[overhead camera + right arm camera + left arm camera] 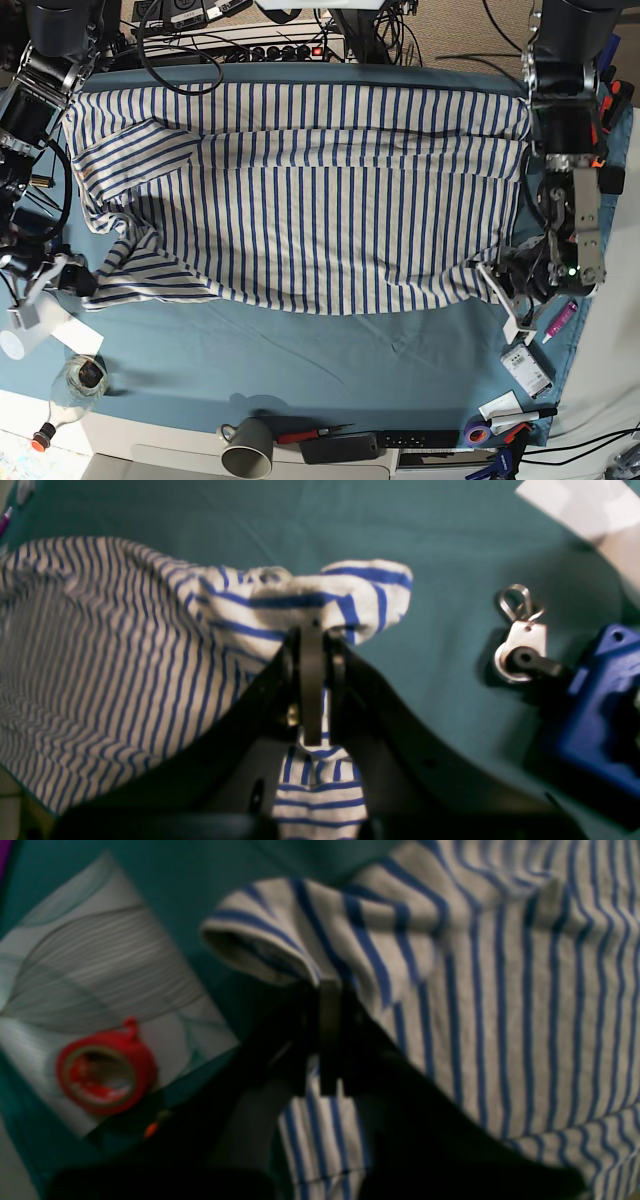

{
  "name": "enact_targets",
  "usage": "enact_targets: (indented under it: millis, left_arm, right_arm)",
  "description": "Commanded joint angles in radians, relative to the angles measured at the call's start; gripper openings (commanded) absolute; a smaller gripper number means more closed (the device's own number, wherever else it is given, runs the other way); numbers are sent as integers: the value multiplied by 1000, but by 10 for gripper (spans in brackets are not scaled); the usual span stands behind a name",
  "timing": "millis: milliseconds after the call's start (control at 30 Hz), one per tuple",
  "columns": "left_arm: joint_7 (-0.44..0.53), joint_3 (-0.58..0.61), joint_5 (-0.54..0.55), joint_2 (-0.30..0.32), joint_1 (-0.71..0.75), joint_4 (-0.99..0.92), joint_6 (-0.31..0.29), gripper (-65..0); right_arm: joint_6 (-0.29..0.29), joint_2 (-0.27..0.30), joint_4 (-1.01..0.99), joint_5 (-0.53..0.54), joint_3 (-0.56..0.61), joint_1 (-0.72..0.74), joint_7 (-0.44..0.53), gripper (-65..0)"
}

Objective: Fold the T-shirt properly
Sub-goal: 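Drag the folded sides toward the collar edge with both grippers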

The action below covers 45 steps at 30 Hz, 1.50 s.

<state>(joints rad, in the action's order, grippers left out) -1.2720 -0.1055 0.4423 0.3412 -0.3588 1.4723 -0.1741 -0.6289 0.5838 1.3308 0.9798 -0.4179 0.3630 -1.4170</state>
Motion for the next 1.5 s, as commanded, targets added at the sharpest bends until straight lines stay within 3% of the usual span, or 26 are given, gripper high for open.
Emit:
enact_targets:
  millis: [0,233,500,767,967,1467]
  left_arm:
    - [16,-3,8,14,-16,35,-5,-650]
    - [16,-3,8,36,44,107,-11,-650]
    - [15,-6,7,36,105,175,-11,-650]
    - [35,-161,11,36,243,304,-11,-650]
    - [44,-285,134,36,333,334,-64,-650]
    - [48,-293,134,36,525,485,-90,-650]
  right_arm:
    - [-3,31,21,23,-30,23,21,-650]
    - [-3,31,26,78,-158,-58,21,-650]
    - [-6,31,53,108,-218,-159,21,-650]
    - [-6,31,77,57,-219,-220,21,-650]
    - [-2,29,77,21,-219,-233,21,-650]
    - [18,29,77,-24,-219,-270,21,-650]
